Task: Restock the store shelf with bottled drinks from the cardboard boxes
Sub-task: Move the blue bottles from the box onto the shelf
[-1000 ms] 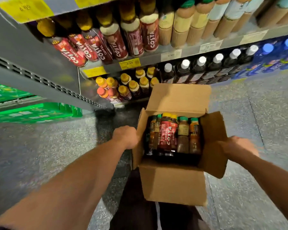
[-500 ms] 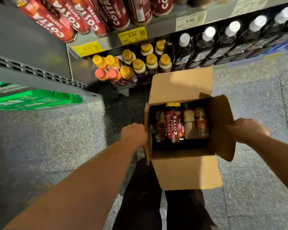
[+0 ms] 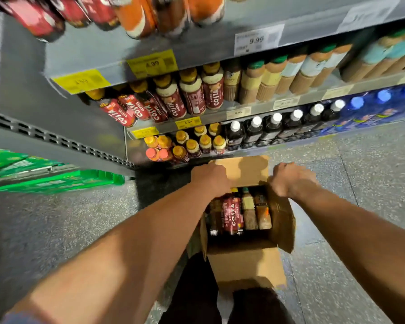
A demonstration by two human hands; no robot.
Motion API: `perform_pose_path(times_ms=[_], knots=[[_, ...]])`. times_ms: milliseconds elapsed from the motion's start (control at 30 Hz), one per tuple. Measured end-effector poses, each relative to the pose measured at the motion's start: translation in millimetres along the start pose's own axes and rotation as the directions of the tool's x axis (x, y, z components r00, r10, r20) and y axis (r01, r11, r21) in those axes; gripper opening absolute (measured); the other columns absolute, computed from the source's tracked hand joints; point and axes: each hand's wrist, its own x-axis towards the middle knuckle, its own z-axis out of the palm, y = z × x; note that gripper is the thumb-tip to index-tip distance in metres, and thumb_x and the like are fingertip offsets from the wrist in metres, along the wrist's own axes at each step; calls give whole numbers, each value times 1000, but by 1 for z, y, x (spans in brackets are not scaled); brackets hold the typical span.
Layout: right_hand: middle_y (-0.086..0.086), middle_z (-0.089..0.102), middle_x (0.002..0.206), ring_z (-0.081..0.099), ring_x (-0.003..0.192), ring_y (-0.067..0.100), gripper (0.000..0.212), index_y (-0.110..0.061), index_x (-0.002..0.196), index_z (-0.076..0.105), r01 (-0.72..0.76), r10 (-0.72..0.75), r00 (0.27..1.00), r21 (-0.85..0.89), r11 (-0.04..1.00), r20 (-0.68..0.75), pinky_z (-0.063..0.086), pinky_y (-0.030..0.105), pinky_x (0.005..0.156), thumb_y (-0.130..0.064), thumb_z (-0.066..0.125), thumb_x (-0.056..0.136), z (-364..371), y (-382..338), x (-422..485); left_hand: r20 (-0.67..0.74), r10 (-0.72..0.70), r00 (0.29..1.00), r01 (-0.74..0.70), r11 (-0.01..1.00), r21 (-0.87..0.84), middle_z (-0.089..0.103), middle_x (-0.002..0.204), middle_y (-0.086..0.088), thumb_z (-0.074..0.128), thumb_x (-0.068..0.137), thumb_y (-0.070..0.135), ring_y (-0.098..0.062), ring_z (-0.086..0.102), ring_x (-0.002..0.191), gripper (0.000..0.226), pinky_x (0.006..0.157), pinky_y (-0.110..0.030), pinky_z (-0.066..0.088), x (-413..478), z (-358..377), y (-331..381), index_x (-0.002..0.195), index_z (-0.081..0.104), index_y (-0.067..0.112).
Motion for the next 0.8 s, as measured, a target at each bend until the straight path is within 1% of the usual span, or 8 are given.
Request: perform_pose_path(times_ms=[133,300,433,533,600,633,700,800], knots=[[13,61,122,59,107,32,30,-10,117,59,83,-86,993,-45,996,-79,45,33,79,-22,45,92,-46,-6,-43,-76,-66,995,68,997,25,61,110,-6,45,92,32,-27,58,100,29,71,-31,41,-46,-44,-2,109,61,15],[14,62,116,60,103,31,25,-10,107,60,210,-213,957,-37,977,-198,47,33,78,-24,44,93,-95,1,-100,-178,-110,978,99,993,-68,58,107,-6,43,94,32,-29,58,101,29,71,-35,41,-112,-105,11,112,57,14],[10,62,116,59,98,27,27,-10,112,59,268,-293,930,-135,954,-223,45,33,76,-25,46,94,-126,-6,-147,-305,-135,943,107,988,-109,57,113,-5,42,94,31,-27,56,106,31,77,-33,38,-170,-147,23,118,54,16],[8,63,116,56,90,25,16,-14,101,57,291,-336,887,-180,940,-317,44,31,74,-22,51,89,-149,-19,-182,-400,-176,899,136,982,-127,56,91,-4,45,89,29,-26,60,92,18,69,-27,36,-216,-168,21,96,58,18],[9,62,122,60,103,28,24,-13,109,59,310,-382,848,-241,920,-366,47,35,82,-22,51,88,-162,-32,-206,-432,-200,880,159,979,-129,53,78,-1,42,83,35,-22,56,80,22,62,-23,35,-244,-174,12,87,57,19],[9,60,126,58,110,30,31,-12,115,59,323,-409,831,-271,907,-377,48,37,87,-23,50,88,-167,-39,-217,-440,-214,872,174,976,-130,55,78,0,42,82,39,-21,55,78,28,60,-22,35,-256,-174,7,89,59,19],[11,59,127,57,114,31,36,-11,119,59,356,-455,800,-300,885,-391,47,38,87,-27,48,89,-175,-55,-241,-448,-277,850,227,960,-162,65,96,-3,46,87,42,-26,61,89,34,66,-28,40,-280,-172,-8,102,65,18],[12,61,122,59,108,32,31,-10,113,61,387,-513,758,-356,851,-403,46,36,80,-25,46,90,-178,-84,-277,-469,-350,811,296,937,-187,64,115,-5,48,90,42,-29,60,107,36,80,-35,45,-318,-168,-37,114,63,20]])
